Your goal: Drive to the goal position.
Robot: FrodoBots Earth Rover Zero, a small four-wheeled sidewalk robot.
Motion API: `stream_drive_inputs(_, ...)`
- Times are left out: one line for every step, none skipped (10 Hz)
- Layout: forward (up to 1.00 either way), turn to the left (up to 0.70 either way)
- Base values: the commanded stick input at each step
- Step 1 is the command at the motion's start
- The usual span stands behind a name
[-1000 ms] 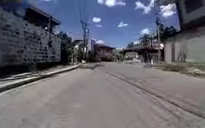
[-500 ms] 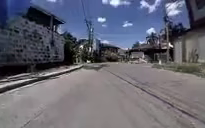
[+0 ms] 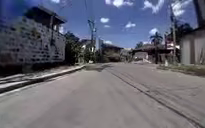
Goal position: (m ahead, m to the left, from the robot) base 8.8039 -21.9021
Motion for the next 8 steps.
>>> stream_drive_inputs(1.00,0.00)
stream_drive_inputs(1.00,0.00)
stream_drive_inputs(1.00,0.00)
stream_drive_inputs(1.00,0.00)
stream_drive_inputs(1.00,0.00)
stream_drive_inputs(1.00,0.00)
stream_drive_inputs(1.00,0.05)
stream_drive_inputs(1.00,-0.02)
